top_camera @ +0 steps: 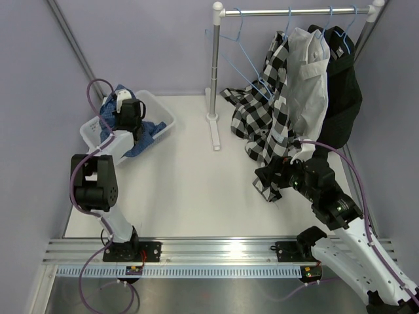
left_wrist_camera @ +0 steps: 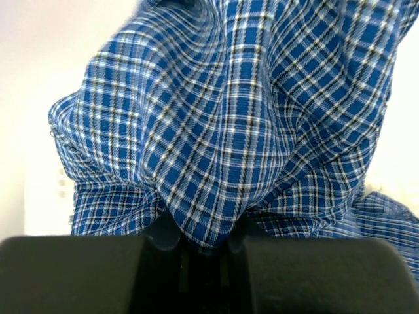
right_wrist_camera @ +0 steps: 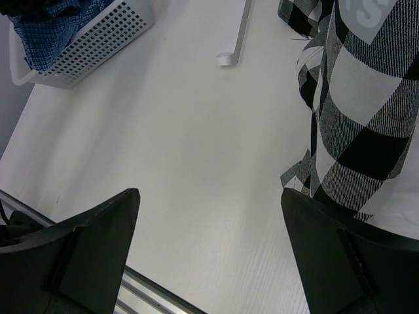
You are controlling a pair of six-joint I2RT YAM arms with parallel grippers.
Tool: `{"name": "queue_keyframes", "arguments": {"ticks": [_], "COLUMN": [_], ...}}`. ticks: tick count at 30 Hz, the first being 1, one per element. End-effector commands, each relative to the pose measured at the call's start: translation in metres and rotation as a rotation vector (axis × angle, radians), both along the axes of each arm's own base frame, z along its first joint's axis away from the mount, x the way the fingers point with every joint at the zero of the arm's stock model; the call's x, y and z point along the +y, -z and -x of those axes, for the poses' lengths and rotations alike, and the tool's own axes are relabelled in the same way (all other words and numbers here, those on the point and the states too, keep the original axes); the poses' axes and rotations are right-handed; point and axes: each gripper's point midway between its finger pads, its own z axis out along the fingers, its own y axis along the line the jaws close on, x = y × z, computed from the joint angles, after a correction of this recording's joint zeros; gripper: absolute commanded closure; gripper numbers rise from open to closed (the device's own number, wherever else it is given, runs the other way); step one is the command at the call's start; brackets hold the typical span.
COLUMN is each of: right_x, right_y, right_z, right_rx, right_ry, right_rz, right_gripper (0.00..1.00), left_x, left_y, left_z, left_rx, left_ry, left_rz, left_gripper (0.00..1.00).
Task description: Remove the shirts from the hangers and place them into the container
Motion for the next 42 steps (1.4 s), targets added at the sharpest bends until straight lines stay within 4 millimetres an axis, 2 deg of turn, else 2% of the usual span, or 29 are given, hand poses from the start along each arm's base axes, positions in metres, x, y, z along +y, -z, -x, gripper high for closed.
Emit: {"name": "queue_keyframes", "arguments": {"ticks": [1,3,4,6,7,9,10,13,16,17,18,20,21,24,25,27,29,30,31,32,33,34,35,36,37,38,39,41,42], "right_x": [0.003,0.003,0.003,0.003,0.004,0.004,0.005,0.005,0.005,0.005,0.005,0.005,0.005,0.002,0.000,-0.003,-0.006,-0.008,-0.012,-0.012,-0.013,-0.010,-0.011,-0.013,-0.013,-0.015,-0.019,-0.027,-0.031], "right_y": [-0.008,-0.009,-0.009,-0.007,-0.006,-0.006,-0.007,-0.012,-0.016,-0.018,-0.021,-0.023,-0.027,-0.035,-0.037,-0.044,-0.052,-0.064,-0.067,-0.073,-0.092,-0.094,-0.101,-0.126,-0.128,-0.138,-0.163,-0.171,-0.194], "right_z": [-0.001,-0.002,-0.003,-0.003,-0.004,-0.003,-0.003,-0.003,-0.004,-0.004,-0.005,-0.005,-0.005,-0.005,-0.005,-0.006,-0.008,-0.008,-0.013,-0.015,-0.014,-0.021,-0.024,-0.024,-0.036,-0.041,-0.045,-0.066,-0.071], "right_rx": [-0.030,-0.035,-0.032,-0.029,-0.026,-0.026,-0.028,-0.041,-0.052,-0.055,-0.061,-0.065,-0.073,-0.094,-0.099,-0.115,-0.130,-0.150,-0.148,-0.149,-0.160,-0.133,-0.126,-0.151,-0.135,-0.151,-0.194,-0.207,-0.242], "right_ry": [-0.009,-0.008,-0.008,-0.008,-0.009,-0.012,-0.013,-0.016,-0.012,-0.011,-0.012,-0.011,-0.011,-0.003,0.006,0.014,0.034,0.037,0.069,0.076,0.078,0.083,0.096,0.106,0.132,0.151,0.177,0.253,0.280], "right_rz": [-0.022,-0.021,-0.020,-0.018,-0.018,-0.021,-0.023,-0.035,-0.039,-0.040,-0.040,-0.040,-0.044,-0.042,-0.038,-0.029,-0.021,-0.023,-0.008,-0.007,-0.015,0.004,0.009,-0.002,0.021,0.033,0.024,0.090,0.088], "right_gripper": [0.01,0.00,0.01,0.01,0.01,0.01,0.00,0.01,0.01,0.01,0.01,0.01,0.00,0.00,0.01,0.00,0.01,0.01,0.01,0.01,0.01,0.02,0.02,0.02,0.02,0.02,0.02,0.02,0.01], "left_x": [-0.006,-0.010,-0.012,-0.013,-0.017,-0.018,-0.022,-0.029,-0.041,-0.044,-0.046,-0.049,-0.050,-0.051,-0.052,-0.054,-0.058,-0.060,-0.063,-0.065,-0.067,-0.073,-0.077,-0.081,-0.090,-0.096,-0.099,-0.103,-0.102], "left_y": [0.001,0.010,0.023,0.028,0.045,0.048,0.058,0.054,0.030,0.021,0.003,-0.017,-0.035,-0.070,-0.093,-0.117,-0.152,-0.162,-0.182,-0.189,-0.196,-0.215,-0.219,-0.210,-0.209,-0.217,-0.197,-0.185,-0.188], "left_z": [-0.016,-0.017,-0.015,-0.019,-0.016,-0.020,-0.017,-0.015,-0.014,-0.013,-0.011,-0.007,-0.004,0.003,0.010,0.018,0.035,0.041,0.056,0.064,0.072,0.089,0.098,0.107,0.116,0.133,0.140,0.154,0.167], "left_rx": [0.000,0.023,0.062,0.087,0.147,0.170,0.213,0.227,0.173,0.152,0.113,0.084,0.050,0.004,-0.032,-0.067,-0.121,-0.138,-0.173,-0.186,-0.200,-0.241,-0.252,-0.236,-0.237,-0.262,-0.224,-0.210,-0.236], "left_ry": [-0.009,-0.003,0.008,0.014,0.027,0.033,0.049,0.059,0.093,0.102,0.116,0.132,0.142,0.165,0.179,0.203,0.241,0.255,0.289,0.309,0.333,0.393,0.421,0.441,0.491,0.542,0.554,0.590,0.589], "left_rz": [0.109,0.129,0.141,0.161,0.176,0.194,0.219,0.272,0.336,0.353,0.361,0.372,0.373,0.366,0.367,0.367,0.367,0.367,0.365,0.361,0.355,0.340,0.337,0.346,0.363,0.353,0.366,0.351,0.338], "left_gripper": [1.00,1.00,0.98,0.91,0.84,0.80,0.77,0.74,0.64,0.52,0.44,0.31,0.21,0.09,0.06,0.01,0.01,0.01,0.01,0.01,0.01,0.01,0.01,0.01,0.01,0.01,0.01,0.01,0.01]}}
